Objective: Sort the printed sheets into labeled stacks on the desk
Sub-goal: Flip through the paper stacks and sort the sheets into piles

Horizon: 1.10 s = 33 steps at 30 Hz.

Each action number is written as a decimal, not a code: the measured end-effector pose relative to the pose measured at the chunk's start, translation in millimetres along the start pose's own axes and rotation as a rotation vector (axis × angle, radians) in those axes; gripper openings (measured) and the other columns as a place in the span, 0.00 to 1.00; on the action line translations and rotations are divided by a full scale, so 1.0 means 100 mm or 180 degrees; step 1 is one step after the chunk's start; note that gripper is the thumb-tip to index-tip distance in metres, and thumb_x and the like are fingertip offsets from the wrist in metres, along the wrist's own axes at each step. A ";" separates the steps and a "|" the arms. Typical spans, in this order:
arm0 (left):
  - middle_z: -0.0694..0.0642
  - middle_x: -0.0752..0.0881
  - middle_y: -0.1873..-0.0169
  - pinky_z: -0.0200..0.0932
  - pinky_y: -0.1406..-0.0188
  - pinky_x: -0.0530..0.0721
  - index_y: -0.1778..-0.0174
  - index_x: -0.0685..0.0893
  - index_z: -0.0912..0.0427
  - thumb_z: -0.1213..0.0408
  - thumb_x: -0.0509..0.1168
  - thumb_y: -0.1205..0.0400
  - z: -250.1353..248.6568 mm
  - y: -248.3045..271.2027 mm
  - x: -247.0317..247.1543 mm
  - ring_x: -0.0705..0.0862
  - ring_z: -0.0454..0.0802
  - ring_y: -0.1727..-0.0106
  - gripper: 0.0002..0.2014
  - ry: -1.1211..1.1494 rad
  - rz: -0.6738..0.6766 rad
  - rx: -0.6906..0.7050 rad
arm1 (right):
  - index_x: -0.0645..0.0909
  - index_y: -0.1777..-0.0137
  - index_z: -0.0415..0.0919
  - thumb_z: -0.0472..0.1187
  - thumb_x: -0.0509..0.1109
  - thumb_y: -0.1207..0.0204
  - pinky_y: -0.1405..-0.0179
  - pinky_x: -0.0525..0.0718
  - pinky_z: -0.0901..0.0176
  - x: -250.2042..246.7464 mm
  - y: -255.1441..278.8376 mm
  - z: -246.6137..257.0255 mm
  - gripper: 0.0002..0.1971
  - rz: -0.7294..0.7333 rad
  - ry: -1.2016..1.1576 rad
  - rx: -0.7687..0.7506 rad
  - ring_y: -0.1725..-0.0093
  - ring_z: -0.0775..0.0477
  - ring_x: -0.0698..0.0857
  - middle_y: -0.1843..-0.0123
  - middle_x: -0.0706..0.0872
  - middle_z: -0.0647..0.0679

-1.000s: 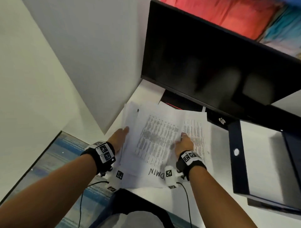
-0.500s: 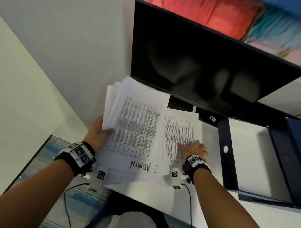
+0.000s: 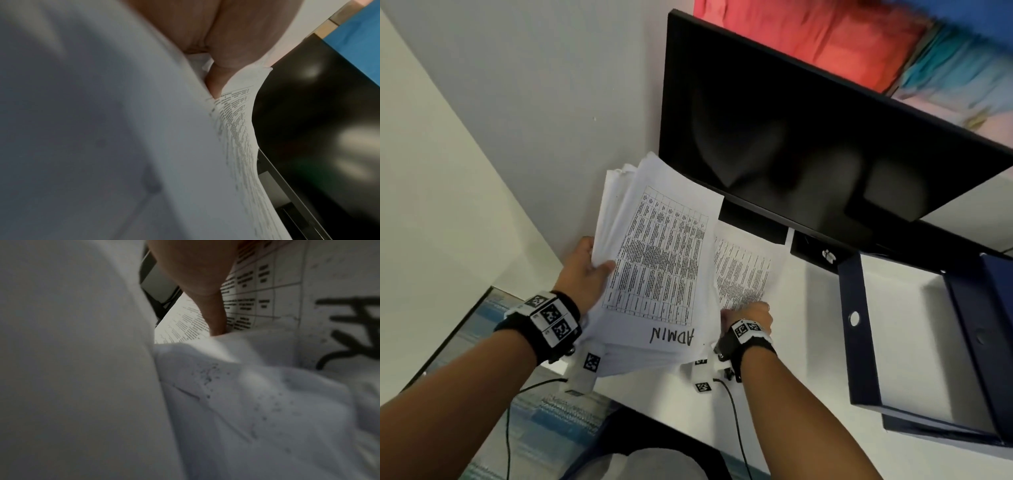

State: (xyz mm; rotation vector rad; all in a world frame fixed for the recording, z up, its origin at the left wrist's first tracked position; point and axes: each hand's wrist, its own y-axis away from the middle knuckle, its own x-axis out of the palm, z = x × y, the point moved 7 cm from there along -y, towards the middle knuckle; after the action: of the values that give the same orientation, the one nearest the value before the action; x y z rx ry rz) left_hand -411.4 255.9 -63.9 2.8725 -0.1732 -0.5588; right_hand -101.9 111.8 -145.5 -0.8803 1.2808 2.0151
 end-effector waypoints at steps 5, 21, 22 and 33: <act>0.59 0.88 0.53 0.47 0.59 0.86 0.39 0.76 0.56 0.67 0.67 0.17 -0.04 -0.01 0.00 0.88 0.58 0.56 0.12 -0.0043 -0.0011 0.0026 | 0.76 0.30 0.35 0.43 0.71 0.22 0.47 0.78 0.56 0.01 0.03 -0.02 0.23 0.0334 -0.0256 -0.0050 0.34 0.39 0.82 0.32 0.82 0.39; 0.59 0.85 0.40 0.50 0.42 0.80 0.31 0.76 0.62 0.63 0.67 0.19 0.39 -0.04 0.55 0.84 0.60 0.40 0.20 -0.1049 0.0758 -0.0613 | 0.82 0.50 0.34 0.40 0.80 0.28 0.54 0.79 0.61 -2.45 1.18 0.76 0.13 -0.1512 -0.0845 -0.2071 0.53 0.47 0.83 0.53 0.86 0.47; 0.59 0.85 0.41 0.48 0.45 0.78 0.31 0.77 0.62 0.62 0.67 0.19 0.38 -0.05 0.62 0.84 0.59 0.42 0.20 -0.1095 0.0797 -0.0550 | 0.83 0.50 0.37 0.38 0.81 0.29 0.54 0.79 0.64 -2.46 1.19 0.76 0.12 -0.1323 -0.1085 -0.2154 0.54 0.50 0.83 0.53 0.85 0.50; 0.60 0.87 0.47 0.52 0.39 0.80 0.41 0.84 0.61 0.31 0.55 0.20 0.80 -0.02 0.83 0.85 0.59 0.47 0.35 0.1004 0.0665 -0.2023 | 0.66 0.23 0.44 0.45 0.80 0.30 0.35 0.81 0.54 -0.37 0.07 0.07 0.38 0.0591 -0.0949 -0.0751 0.37 0.43 0.84 0.35 0.81 0.49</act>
State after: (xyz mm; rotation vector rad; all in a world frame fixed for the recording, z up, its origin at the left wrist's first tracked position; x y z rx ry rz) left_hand -365.6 230.9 -165.9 2.2449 -0.1978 -0.0853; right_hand -86.1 111.5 -110.7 -0.5483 1.0039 2.3748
